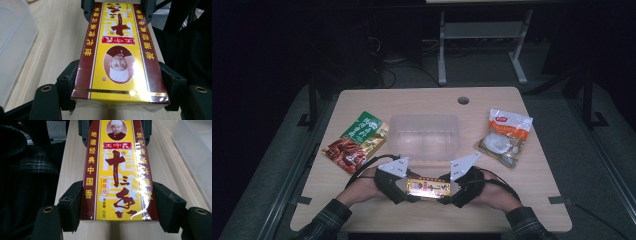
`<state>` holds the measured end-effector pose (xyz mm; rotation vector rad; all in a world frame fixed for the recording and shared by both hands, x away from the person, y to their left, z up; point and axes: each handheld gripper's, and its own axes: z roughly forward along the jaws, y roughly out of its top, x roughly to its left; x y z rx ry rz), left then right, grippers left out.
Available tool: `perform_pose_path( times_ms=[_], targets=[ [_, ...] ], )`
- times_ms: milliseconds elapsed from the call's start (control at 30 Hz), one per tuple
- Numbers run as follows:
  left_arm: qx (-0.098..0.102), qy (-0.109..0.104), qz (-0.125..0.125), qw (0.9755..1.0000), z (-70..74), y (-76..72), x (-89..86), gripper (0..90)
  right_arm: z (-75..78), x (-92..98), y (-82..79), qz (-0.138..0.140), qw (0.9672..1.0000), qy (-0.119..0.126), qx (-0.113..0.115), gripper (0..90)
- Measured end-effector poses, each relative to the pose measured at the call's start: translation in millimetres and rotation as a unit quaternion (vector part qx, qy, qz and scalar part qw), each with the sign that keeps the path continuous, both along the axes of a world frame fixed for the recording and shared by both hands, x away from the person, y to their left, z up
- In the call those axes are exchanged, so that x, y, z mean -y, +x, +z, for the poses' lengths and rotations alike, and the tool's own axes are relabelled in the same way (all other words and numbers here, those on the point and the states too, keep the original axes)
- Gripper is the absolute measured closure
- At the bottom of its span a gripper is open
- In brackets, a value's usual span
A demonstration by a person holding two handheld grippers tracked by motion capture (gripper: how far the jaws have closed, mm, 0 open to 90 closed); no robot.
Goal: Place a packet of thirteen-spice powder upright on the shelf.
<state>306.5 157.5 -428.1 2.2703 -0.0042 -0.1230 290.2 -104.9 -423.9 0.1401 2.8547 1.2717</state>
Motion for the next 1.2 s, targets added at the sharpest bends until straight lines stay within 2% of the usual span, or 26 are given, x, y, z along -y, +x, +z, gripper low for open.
perform_pose_path(
  times_ms=[133,167,267,300,400,433,500,533,567,733,867,933,967,1000,1067,1100,1200],
  targets=[
    [-0.005,-0.005,0.002,1.0,-0.9,-1.6,-0.8,31.3,-1.0,-0.4,0.3,0.003,1.0,0.001,-0.002,30.2],
    [-0.005,-0.005,0.002,1.0,-0.9,-2.0,-1.1,31.4,-0.9,-0.6,-0.8,-0.003,0.9999,0.002,-0.012,27.5],
    [-0.004,-0.005,0.004,1.0,-0.4,-2.7,-2.3,31.5,-2.7,0.3,1.4,-0.007,0.9999,0.004,-0.014,23.5],
    [-0.007,-0.009,0.007,0.9999,-0.7,-3.2,-2.6,31.5,-2.7,1.1,1.4,-0.01,0.9999,0.005,-0.01,21.6],
    [-0.015,-0.012,0.013,0.9997,-1.5,-3.5,-4.6,31.5,-0.5,4.8,-1.2,-0.031,0.9992,0.01,-0.021,18.6],
    [-0.012,-0.005,0.012,0.9998,-1.6,-3.9,-5.5,31.5,-0.6,7.7,-0.9,-0.033,0.9993,0.007,-0.016,17.4],
    [-0.011,0.0,0.01,0.9999,-1.9,-3.7,-6.0,31.5,-0.4,8.6,-3.1,-0.042,0.9988,0.008,-0.024,16.6],
    [-0.013,0.003,0.011,0.9998,-2.3,-4.1,-6.4,31.5,-0.7,11.1,-2.9,-0.042,0.999,0.004,-0.016,16.6],
    [-0.012,0.007,0.01,0.9998,-2.5,-4.3,-7.0,31.5,-0.7,13.3,-4.6,-0.046,0.9987,0.009,-0.022,16.5],
    [-0.018,0.003,0.023,0.9996,-4.3,-2.6,-13.5,31.5,0.1,29.6,-8.5,-0.065,0.9974,0.022,-0.024,15.8],
    [-0.017,-0.002,0.033,0.9993,-2.8,0.3,-18.9,31.5,-1.8,47.5,-15.2,-0.095,0.9947,0.031,-0.024,15.4],
    [-0.017,-0.003,0.042,0.999,-1.6,1.5,-20.0,31.5,-3.0,50.8,-16.6,-0.1,0.9943,0.029,-0.021,15.4],
    [-0.016,-0.002,0.044,0.9989,-0.7,2.6,-20.6,31.5,-5.1,56.8,-20.2,-0.118,0.9923,0.028,-0.025,15.8],
    [-0.017,-0.002,0.046,0.9988,0.1,3.8,-20.9,31.5,-5.1,56.8,-20.2,-0.118,0.9923,0.028,-0.025,15.8],
    [-0.018,-0.005,0.05,0.9986,1.0,6.9,-21.9,31.5,-7.8,62.0,-22.7,-0.136,0.9902,0.024,-0.021,15.8],
    [-0.023,-0.003,0.055,0.9982,1.6,7.4,-21.4,31.5,-10.3,66.7,-24.7,-0.152,0.9879,0.023,-0.022,15.8],
    [-0.017,0.005,0.059,0.9981,5.2,10.9,-19.4,31.5,-13.1,71.0,-27.1,-0.161,0.9865,0.024,-0.021,15.7]
  ],
)
